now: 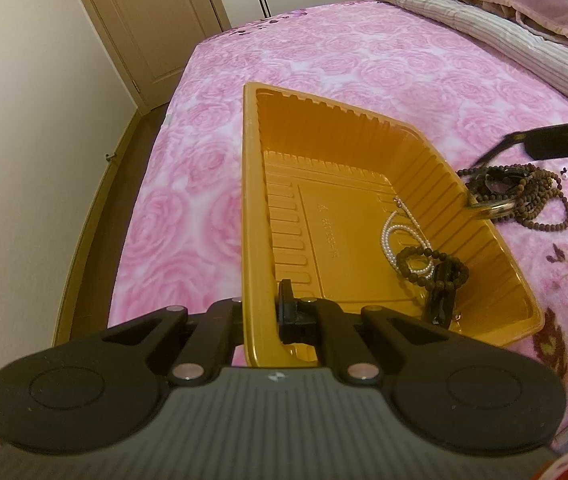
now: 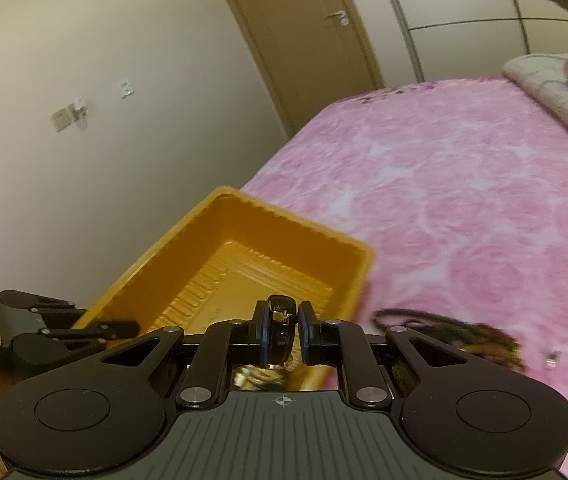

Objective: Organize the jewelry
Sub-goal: 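Carry the watch over the orange tray and open the right tool, then pinch the small pearl earring on the bedspread with the right tool, then carry the pearl earring into the tray and release it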

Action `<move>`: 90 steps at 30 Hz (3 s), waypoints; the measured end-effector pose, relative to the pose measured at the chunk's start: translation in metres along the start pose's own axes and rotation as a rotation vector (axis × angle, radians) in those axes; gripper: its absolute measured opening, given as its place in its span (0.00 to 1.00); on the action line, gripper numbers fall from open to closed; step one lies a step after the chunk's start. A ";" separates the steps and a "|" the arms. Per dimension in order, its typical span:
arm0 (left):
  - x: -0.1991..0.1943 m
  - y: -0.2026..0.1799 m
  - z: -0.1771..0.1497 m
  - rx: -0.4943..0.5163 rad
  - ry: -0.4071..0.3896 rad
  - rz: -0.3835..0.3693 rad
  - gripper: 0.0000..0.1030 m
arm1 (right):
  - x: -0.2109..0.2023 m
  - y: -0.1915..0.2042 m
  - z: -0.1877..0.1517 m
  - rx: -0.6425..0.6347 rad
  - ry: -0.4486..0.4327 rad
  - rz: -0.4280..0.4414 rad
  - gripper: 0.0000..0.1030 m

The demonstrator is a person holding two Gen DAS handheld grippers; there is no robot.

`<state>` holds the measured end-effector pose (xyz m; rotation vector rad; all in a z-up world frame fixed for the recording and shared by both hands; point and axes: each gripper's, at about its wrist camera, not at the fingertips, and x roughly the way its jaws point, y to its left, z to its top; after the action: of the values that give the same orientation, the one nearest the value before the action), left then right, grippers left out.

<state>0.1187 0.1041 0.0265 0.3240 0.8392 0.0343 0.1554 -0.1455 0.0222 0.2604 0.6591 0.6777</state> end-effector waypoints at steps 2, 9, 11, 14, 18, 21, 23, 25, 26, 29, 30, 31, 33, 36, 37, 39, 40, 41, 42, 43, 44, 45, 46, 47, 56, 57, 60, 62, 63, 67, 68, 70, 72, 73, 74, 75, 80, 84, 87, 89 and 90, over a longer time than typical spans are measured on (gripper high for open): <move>0.000 0.000 0.000 0.000 0.000 0.000 0.03 | 0.014 0.007 0.001 -0.007 0.002 0.005 0.14; -0.002 -0.004 0.001 -0.003 -0.006 -0.003 0.03 | 0.050 0.008 -0.008 0.006 0.051 -0.020 0.15; -0.002 -0.002 0.000 -0.006 -0.006 -0.006 0.03 | 0.058 0.005 -0.016 0.018 0.084 -0.015 0.15; -0.001 -0.003 0.000 -0.006 -0.007 -0.009 0.03 | 0.061 0.000 -0.025 0.059 0.129 0.041 0.17; 0.000 0.000 0.000 -0.011 -0.006 -0.013 0.03 | 0.046 -0.004 -0.033 0.053 0.116 0.002 0.52; 0.001 0.001 0.000 -0.012 -0.005 -0.013 0.03 | 0.029 -0.017 -0.040 0.072 0.101 -0.042 0.56; 0.001 0.001 0.000 -0.012 -0.006 -0.014 0.03 | 0.016 -0.027 -0.047 0.074 0.094 -0.086 0.56; 0.002 0.001 0.000 -0.010 -0.005 -0.012 0.03 | 0.001 -0.041 -0.054 0.082 0.077 -0.147 0.56; 0.002 0.001 0.000 -0.009 -0.006 -0.011 0.03 | -0.007 -0.051 -0.059 0.088 0.068 -0.184 0.56; 0.002 0.001 0.000 -0.013 -0.007 -0.012 0.03 | -0.025 -0.081 -0.069 0.127 0.048 -0.280 0.56; 0.002 0.002 0.000 -0.015 -0.008 -0.012 0.03 | -0.031 -0.093 -0.072 0.151 0.039 -0.317 0.56; 0.002 0.001 0.000 -0.015 -0.008 -0.011 0.03 | -0.037 -0.101 -0.073 0.167 0.028 -0.341 0.56; 0.002 0.001 0.001 -0.013 -0.008 -0.009 0.03 | -0.046 -0.118 -0.074 0.174 0.006 -0.393 0.56; 0.002 0.001 0.001 -0.011 -0.007 -0.009 0.03 | -0.053 -0.137 -0.070 0.164 -0.031 -0.463 0.54; 0.002 0.001 0.001 -0.012 -0.007 -0.009 0.03 | -0.054 -0.143 -0.069 0.160 -0.038 -0.477 0.50; 0.002 0.001 0.001 -0.013 -0.007 -0.009 0.03 | -0.049 -0.152 -0.066 0.132 -0.037 -0.487 0.37; 0.002 0.001 0.001 -0.012 -0.006 -0.008 0.03 | -0.044 -0.154 -0.065 0.109 -0.031 -0.485 0.37; 0.002 0.001 0.001 -0.012 -0.005 -0.008 0.03 | -0.038 -0.155 -0.063 0.078 -0.022 -0.488 0.37; 0.002 0.002 0.001 -0.011 -0.004 -0.008 0.03 | -0.033 -0.155 -0.062 0.043 -0.011 -0.489 0.37; 0.002 0.002 0.001 -0.011 -0.002 -0.008 0.02 | -0.029 -0.155 -0.062 0.003 -0.001 -0.485 0.37; 0.002 0.002 0.002 -0.011 0.000 -0.008 0.02 | -0.024 -0.156 -0.060 -0.030 0.009 -0.481 0.36; 0.002 0.003 0.002 -0.010 0.001 -0.009 0.02 | -0.020 -0.157 -0.061 -0.062 0.022 -0.477 0.36; 0.003 0.003 0.002 -0.010 0.002 -0.009 0.02 | -0.016 -0.157 -0.062 -0.091 0.033 -0.479 0.35; 0.003 0.003 0.002 -0.010 0.003 -0.008 0.02 | -0.011 -0.159 -0.061 -0.119 0.045 -0.477 0.34; 0.004 0.002 0.002 -0.011 0.004 -0.005 0.02 | 0.013 -0.165 -0.063 -0.232 0.102 -0.470 0.14; 0.004 0.002 0.002 -0.011 0.004 -0.005 0.02 | 0.013 -0.163 -0.063 -0.246 0.108 -0.471 0.11; 0.004 0.002 0.002 -0.010 0.002 -0.004 0.02 | 0.011 -0.156 -0.065 -0.266 0.106 -0.489 0.11; 0.004 0.002 0.002 -0.009 0.002 -0.004 0.02 | 0.006 -0.152 -0.066 -0.264 0.096 -0.489 0.11; 0.004 0.002 0.002 -0.010 0.003 -0.005 0.02 | 0.003 -0.149 -0.066 -0.266 0.086 -0.496 0.11; 0.004 0.002 0.002 -0.011 0.003 -0.005 0.02 | -0.008 -0.132 -0.062 -0.263 0.056 -0.476 0.11; 0.004 0.002 0.002 -0.010 0.003 -0.005 0.02 | -0.012 -0.125 -0.060 -0.260 0.045 -0.464 0.11; 0.004 0.001 0.002 -0.009 0.000 -0.006 0.03 | -0.019 -0.110 -0.056 -0.248 0.022 -0.427 0.11; 0.004 0.000 0.003 -0.007 0.000 -0.003 0.02 | -0.026 -0.094 -0.053 -0.225 0.002 -0.378 0.11; 0.003 0.000 0.002 -0.008 -0.001 -0.004 0.02 | -0.028 -0.084 -0.051 -0.218 -0.002 -0.346 0.11; 0.003 0.000 0.002 -0.009 -0.002 -0.006 0.02 | -0.029 -0.073 -0.051 -0.217 -0.005 -0.307 0.11; 0.003 -0.001 0.002 -0.008 -0.002 -0.006 0.03 | -0.029 -0.062 -0.050 -0.221 -0.007 -0.282 0.11; 0.003 0.000 0.002 -0.008 -0.004 -0.008 0.03 | -0.022 -0.013 -0.052 -0.267 0.006 -0.150 0.11; 0.003 -0.001 0.002 -0.007 -0.005 -0.008 0.03 | -0.012 0.012 -0.056 -0.290 0.018 -0.087 0.11; 0.003 0.000 0.002 -0.007 -0.005 -0.009 0.03 | -0.004 0.022 -0.058 -0.297 0.028 -0.057 0.11; 0.003 0.000 0.002 -0.007 -0.005 -0.009 0.03 | 0.000 0.027 -0.061 -0.299 0.032 -0.043 0.11; 0.003 0.000 0.002 -0.007 -0.005 -0.009 0.03 | 0.002 0.029 -0.061 -0.302 0.033 -0.038 0.11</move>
<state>0.1220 0.1038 0.0253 0.3132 0.8351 0.0283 0.1030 -0.1210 -0.0131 -0.0423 0.5825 0.7360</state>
